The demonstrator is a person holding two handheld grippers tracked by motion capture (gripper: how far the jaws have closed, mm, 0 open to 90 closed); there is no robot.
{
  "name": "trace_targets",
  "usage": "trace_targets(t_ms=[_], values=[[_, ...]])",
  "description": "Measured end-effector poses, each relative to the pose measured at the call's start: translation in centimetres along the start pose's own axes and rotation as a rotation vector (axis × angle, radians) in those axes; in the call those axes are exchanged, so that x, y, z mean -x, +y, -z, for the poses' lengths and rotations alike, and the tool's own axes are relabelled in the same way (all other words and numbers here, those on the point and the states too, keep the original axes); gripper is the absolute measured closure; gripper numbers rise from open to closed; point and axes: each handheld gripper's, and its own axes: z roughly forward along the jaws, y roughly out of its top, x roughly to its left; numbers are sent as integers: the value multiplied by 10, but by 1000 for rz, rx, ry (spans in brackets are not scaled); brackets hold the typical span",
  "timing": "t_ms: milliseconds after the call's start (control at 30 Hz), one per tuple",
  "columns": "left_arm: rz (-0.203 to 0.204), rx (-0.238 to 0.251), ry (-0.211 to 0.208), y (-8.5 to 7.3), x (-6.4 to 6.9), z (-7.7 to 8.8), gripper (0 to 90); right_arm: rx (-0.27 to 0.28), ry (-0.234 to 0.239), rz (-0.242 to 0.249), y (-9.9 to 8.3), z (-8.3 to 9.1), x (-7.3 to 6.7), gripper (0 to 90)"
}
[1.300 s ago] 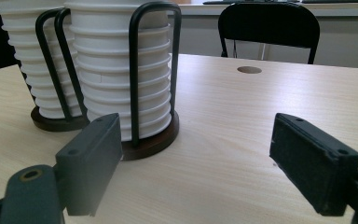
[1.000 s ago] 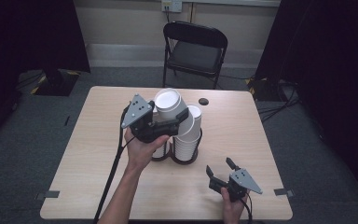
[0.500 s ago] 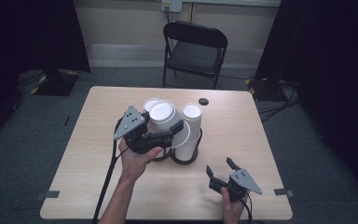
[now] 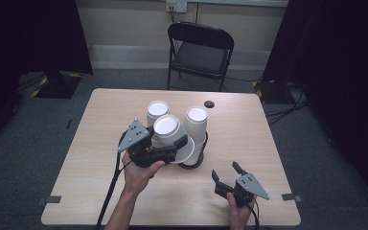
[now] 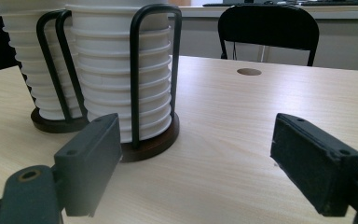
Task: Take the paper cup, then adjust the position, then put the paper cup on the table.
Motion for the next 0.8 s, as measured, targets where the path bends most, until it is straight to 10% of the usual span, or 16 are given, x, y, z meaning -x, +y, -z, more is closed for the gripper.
trace_targets(t_ms=[367,800], values=[[63,-65,18,-35,-2,7,194,-47,60,-5,3,-3,-2,220],[182,-92,14,-63,-10,11,194,-9,258,63,7,-4,-54,183]])
